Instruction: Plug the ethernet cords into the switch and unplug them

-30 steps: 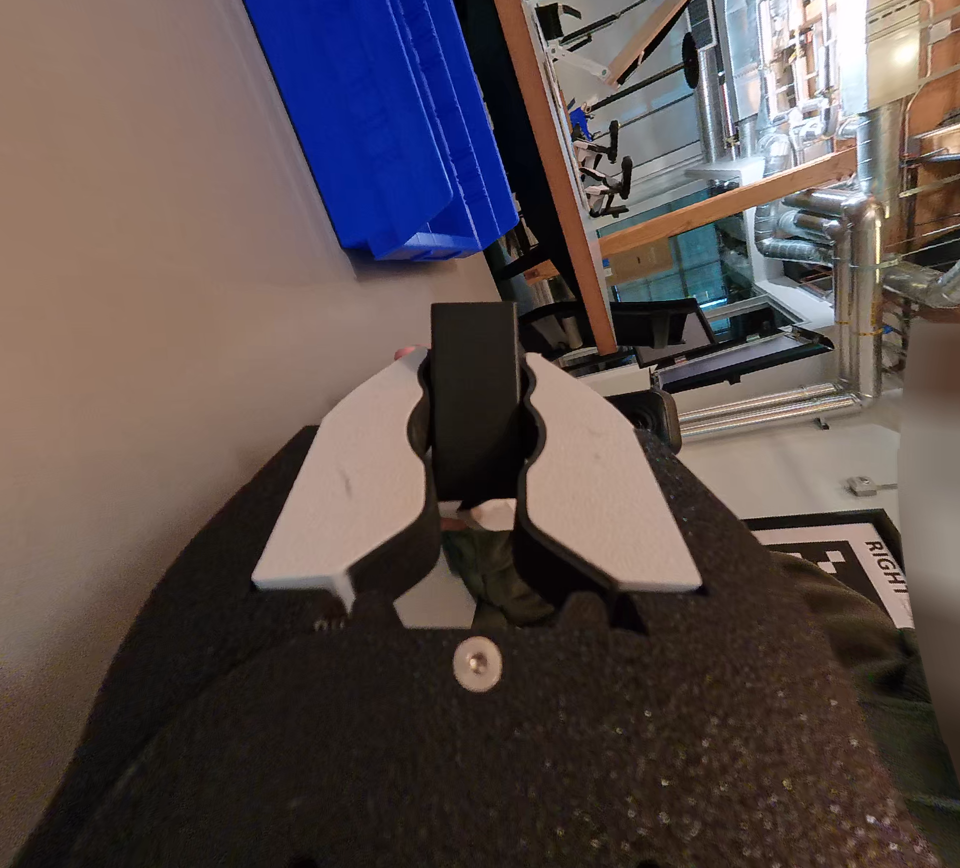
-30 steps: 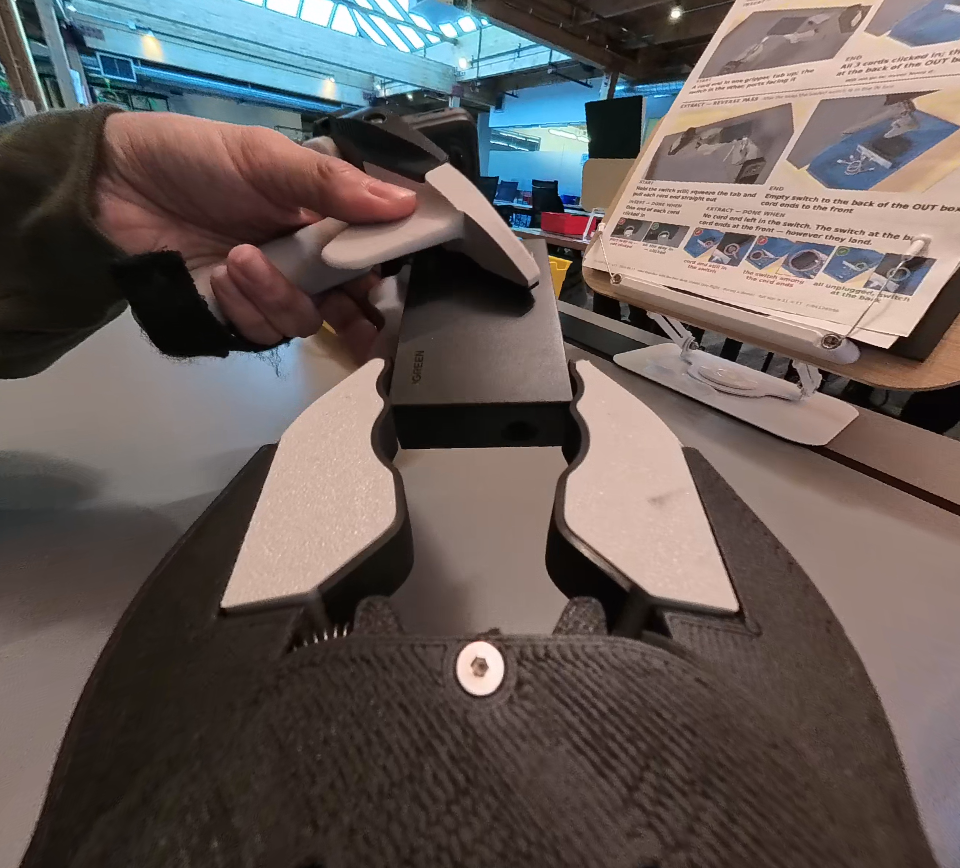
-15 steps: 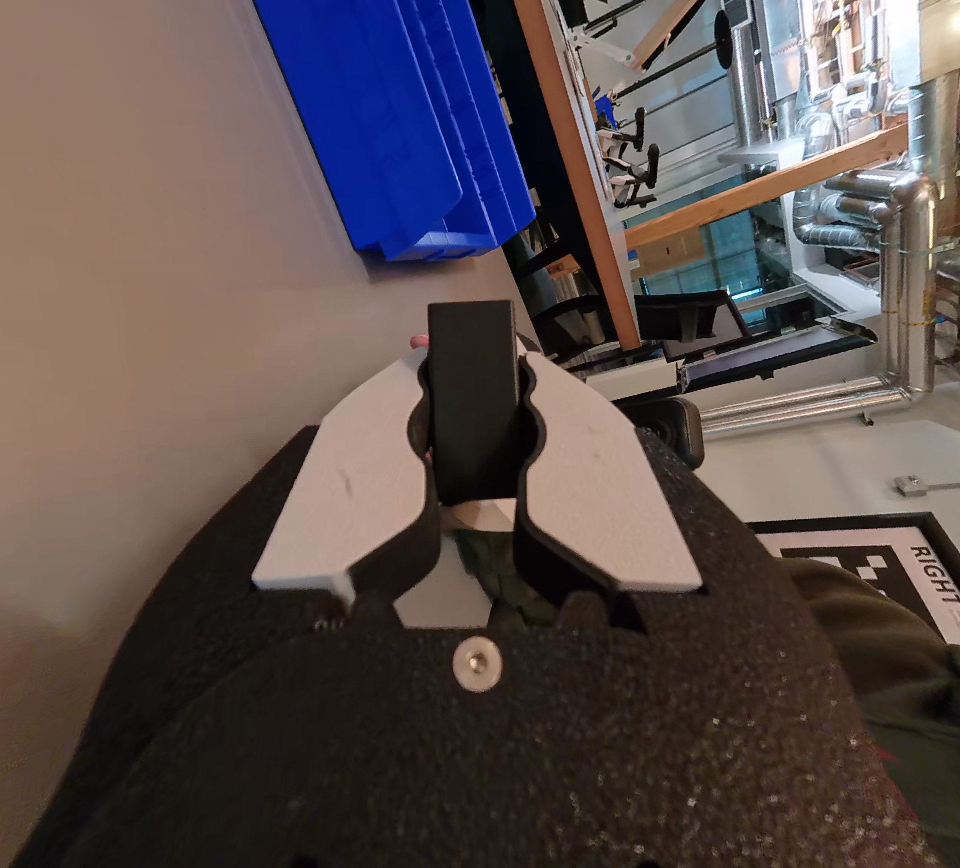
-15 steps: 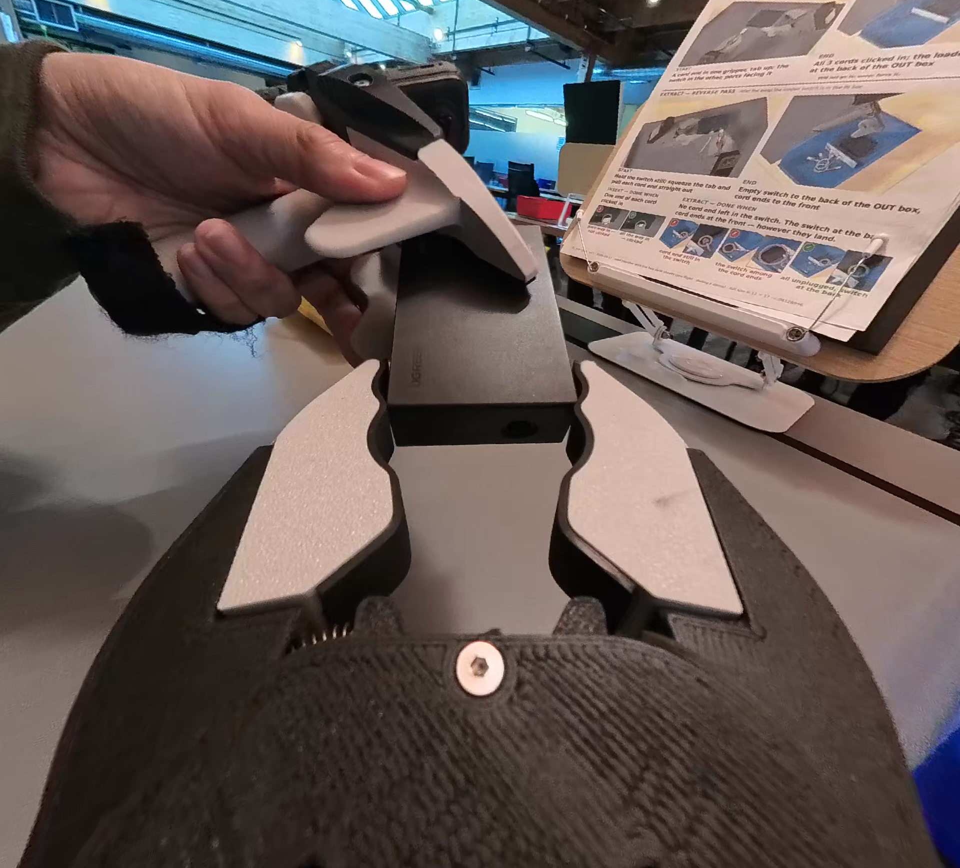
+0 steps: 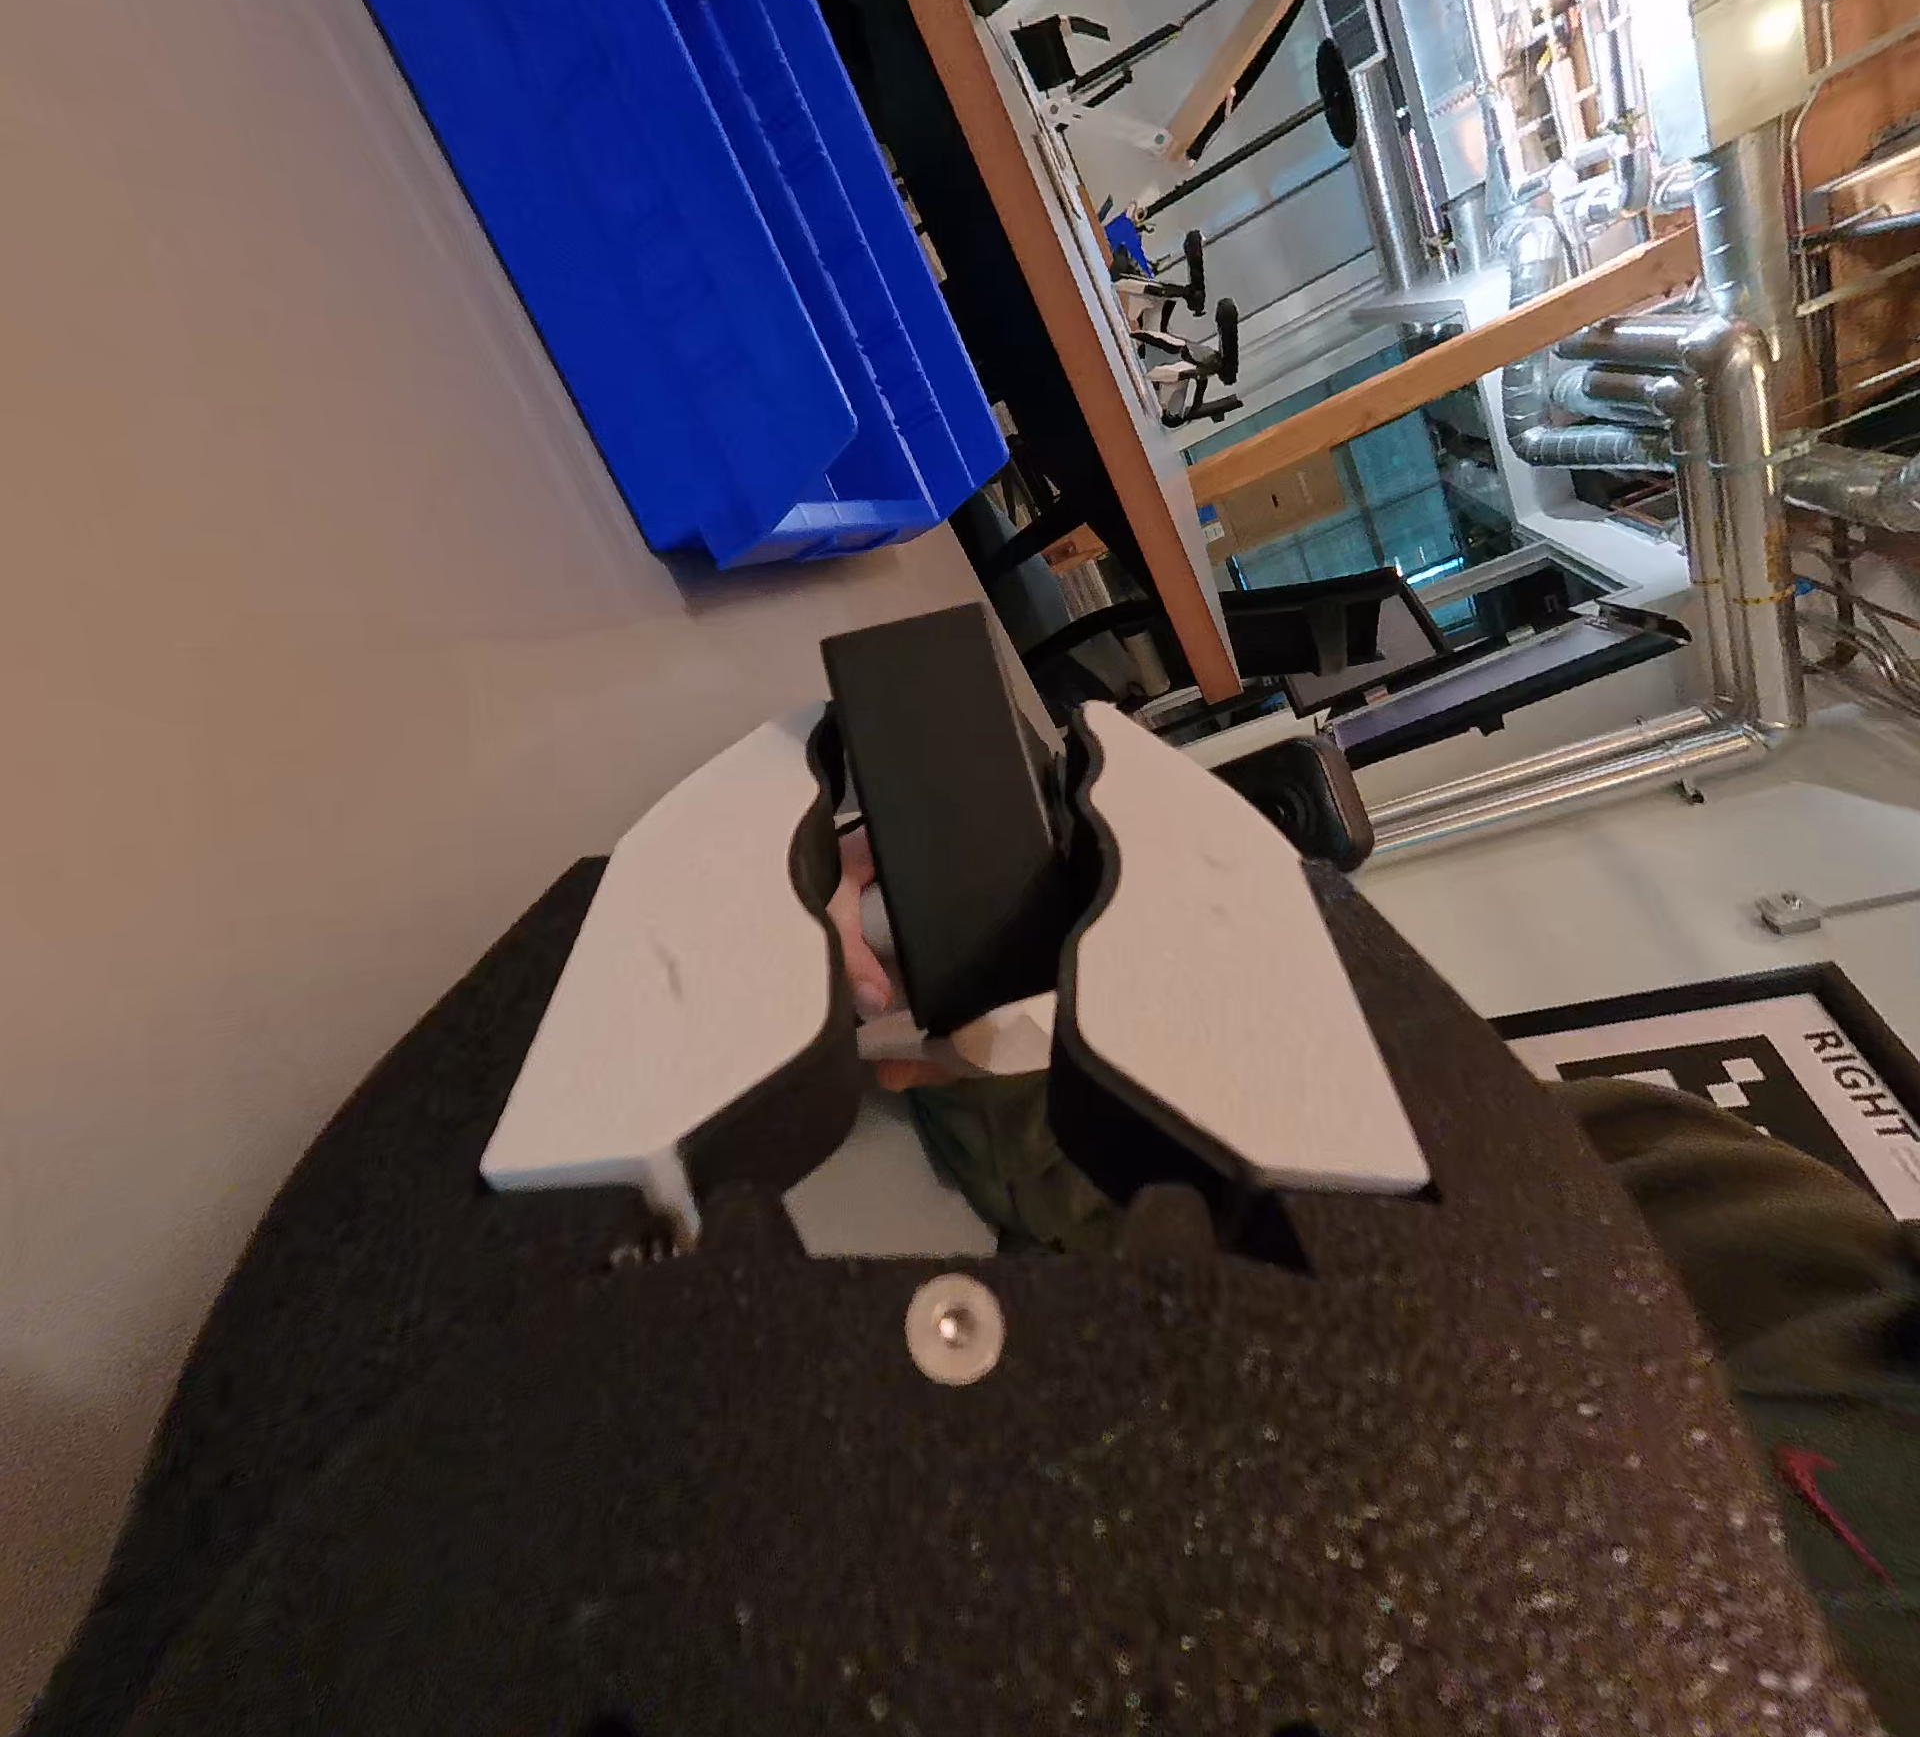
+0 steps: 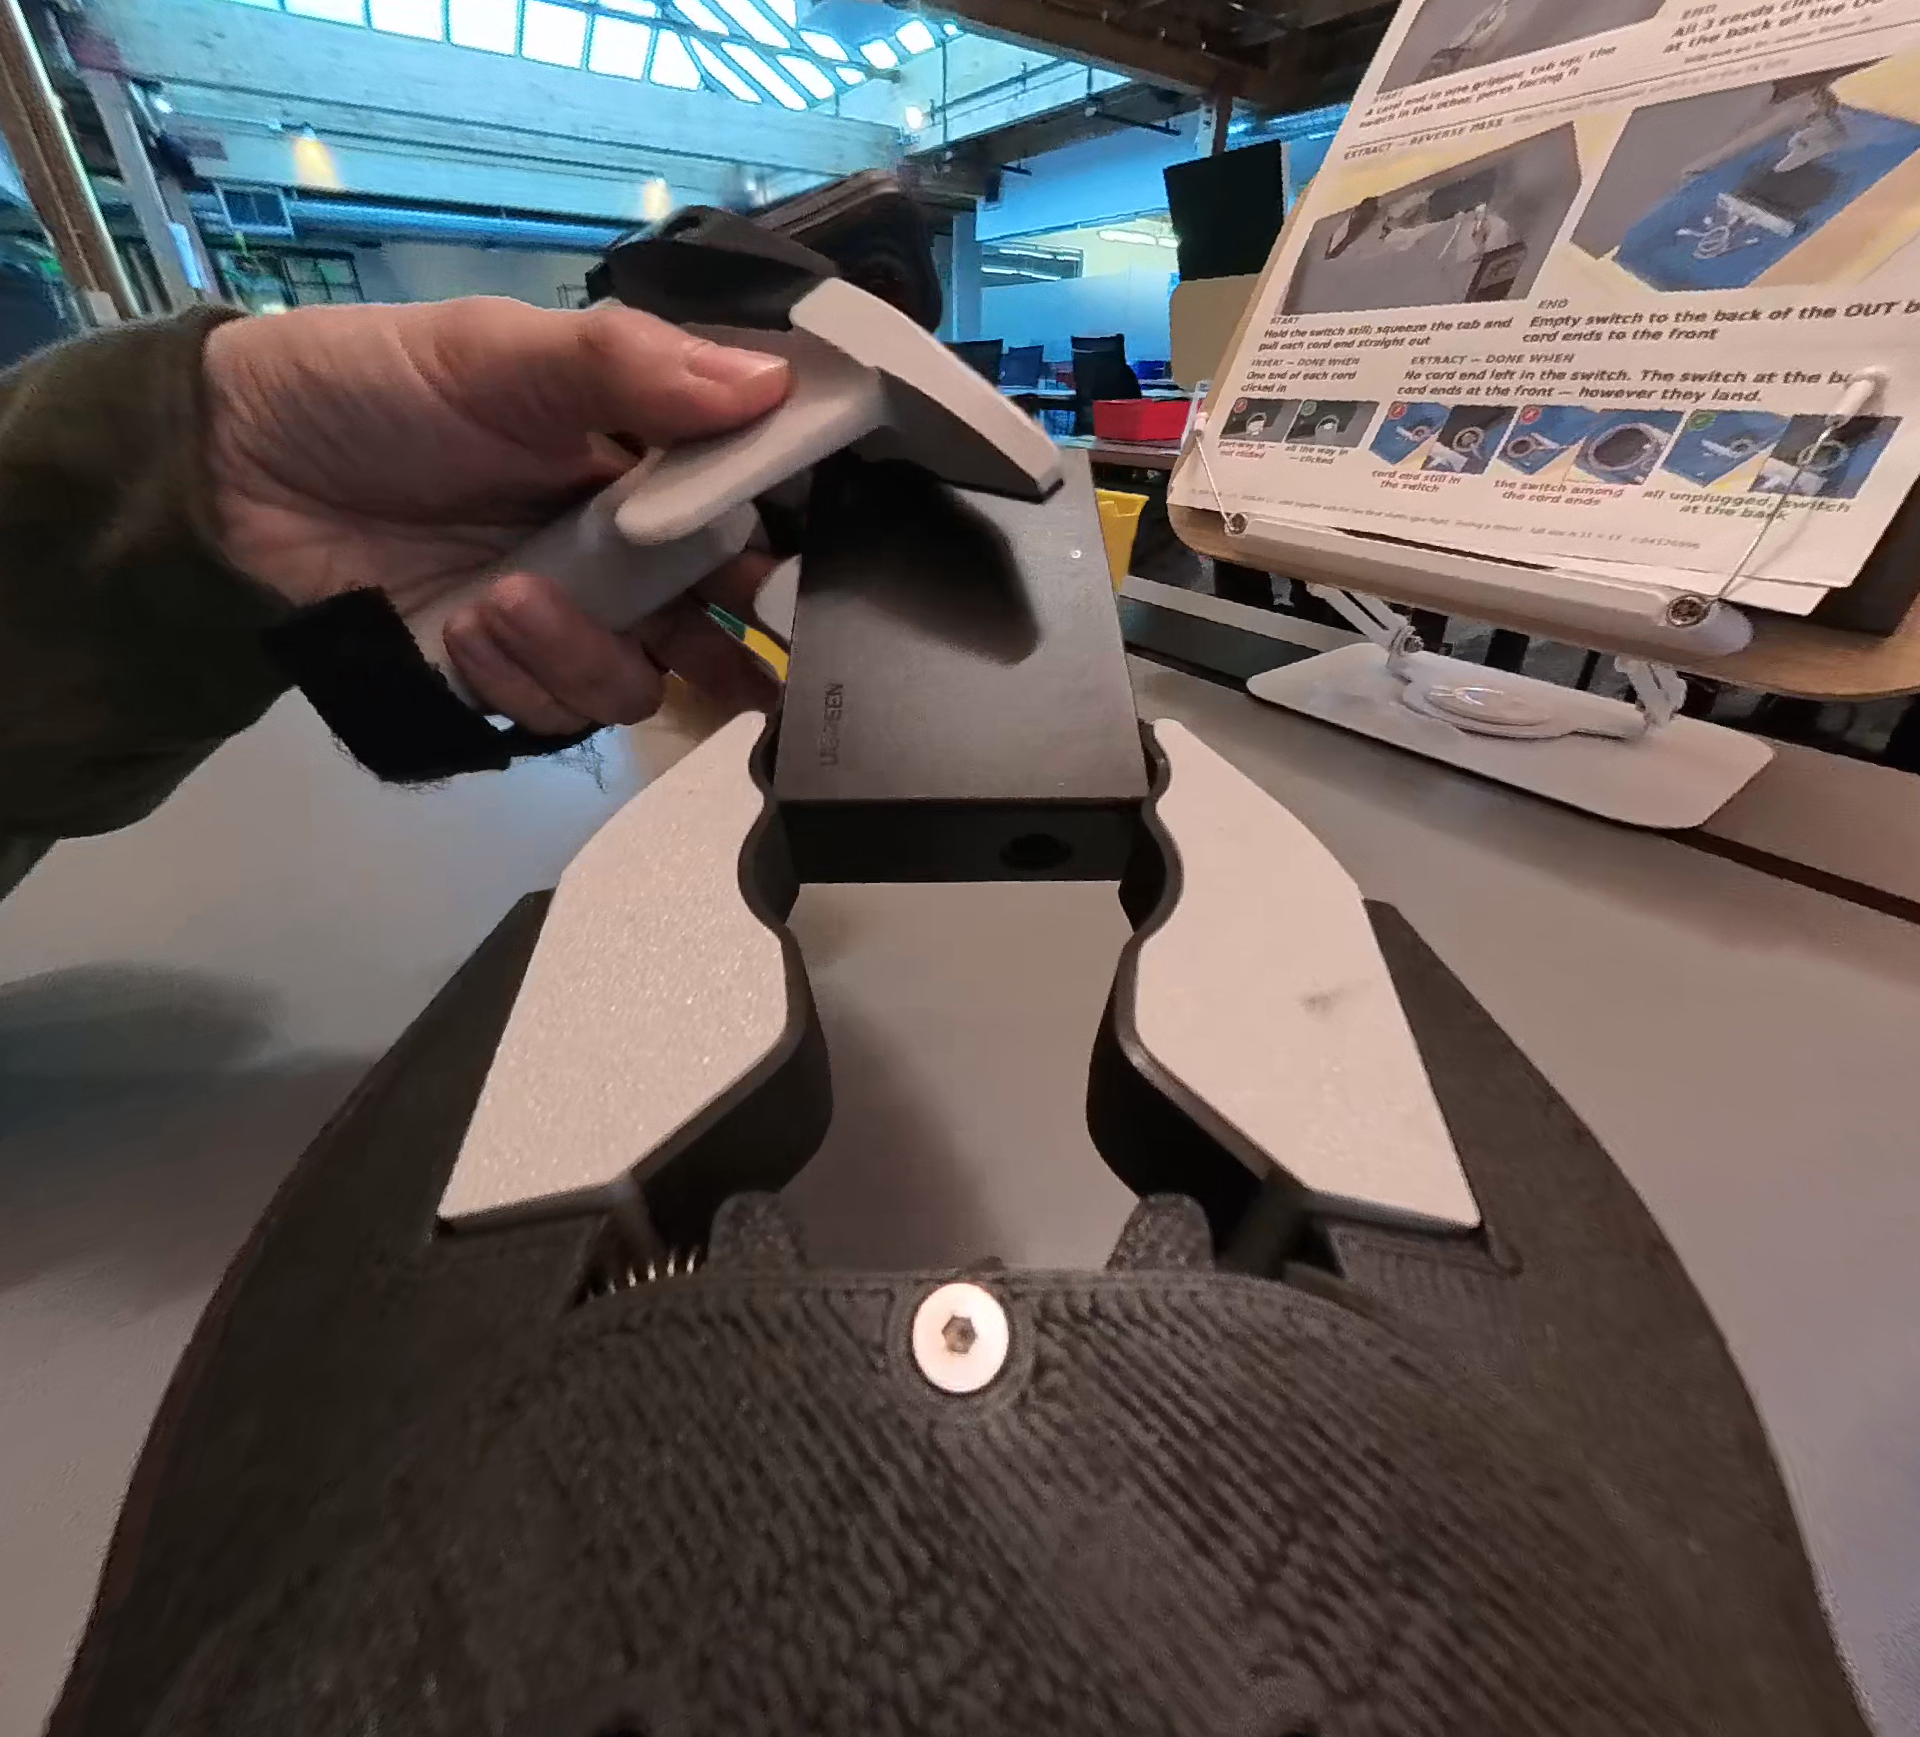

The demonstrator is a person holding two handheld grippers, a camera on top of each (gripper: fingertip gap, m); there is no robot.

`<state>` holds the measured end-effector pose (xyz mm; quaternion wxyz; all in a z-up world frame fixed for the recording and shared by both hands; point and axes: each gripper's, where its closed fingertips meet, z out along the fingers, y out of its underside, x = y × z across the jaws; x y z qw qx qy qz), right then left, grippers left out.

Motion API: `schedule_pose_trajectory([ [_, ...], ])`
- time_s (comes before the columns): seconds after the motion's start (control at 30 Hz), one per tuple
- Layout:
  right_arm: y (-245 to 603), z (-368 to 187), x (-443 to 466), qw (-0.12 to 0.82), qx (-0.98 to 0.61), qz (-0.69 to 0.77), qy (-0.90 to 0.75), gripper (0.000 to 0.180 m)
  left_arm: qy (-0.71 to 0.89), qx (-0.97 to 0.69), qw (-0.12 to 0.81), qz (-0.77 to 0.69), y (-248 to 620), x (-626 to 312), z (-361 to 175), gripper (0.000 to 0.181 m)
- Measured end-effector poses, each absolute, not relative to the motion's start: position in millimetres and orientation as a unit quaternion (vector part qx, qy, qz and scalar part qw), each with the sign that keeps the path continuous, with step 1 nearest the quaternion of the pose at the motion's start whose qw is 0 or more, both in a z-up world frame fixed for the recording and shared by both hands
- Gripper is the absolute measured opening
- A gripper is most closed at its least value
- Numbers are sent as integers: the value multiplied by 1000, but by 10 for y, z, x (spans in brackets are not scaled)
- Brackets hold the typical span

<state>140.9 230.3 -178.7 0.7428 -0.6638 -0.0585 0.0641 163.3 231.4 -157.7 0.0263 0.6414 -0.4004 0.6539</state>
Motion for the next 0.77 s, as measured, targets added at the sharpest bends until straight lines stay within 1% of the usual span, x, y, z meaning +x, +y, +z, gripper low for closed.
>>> schedule_pose_trajectory([
  [0.17, 2289, -1777, 1481, 747, -659, 86, -35, 63, -410, 628, -20, 662, 2439, 1560, -1467, 44],
  [0.3, 2261, -1772, 1568, 749, -657, 83, -20, 63, -420, 623, -106, 651, 2681, 1398, -1326, 43],
  [0.37, 2255, -1779, 1580, 747, -660, 80, -21, 63, -426, 629, -163, 630, 2888, 1259, -1208, 43],
  [0.43, 2260, -1794, 1594, 743, -665, 68, -21, 63, -425, 656, -233, 579, 3263, 1063, -1098, 42],
  [0.5, 2273, -1810, 1584, 738, -671, 61, -26, 63, -414, 704, -295, 496, 3795, 789, -1031, 42],
  [0.6, 2294, -1831, 1609, 733, -678, 49, -22, 63, -368, 768, -362, 378, 4661, 304, -936, 41],
  [0.67, 2299, -1828, 1610, 734, -677, 46, -25, 63, -345, 794, -370, 336, 5055, 118, -941, 41],
  [0.77, 2312, -1833, 1607, 733, -678, 46, -26, 63, -348, 827, -328, 295, 5365, 129, -1198, 41],
])
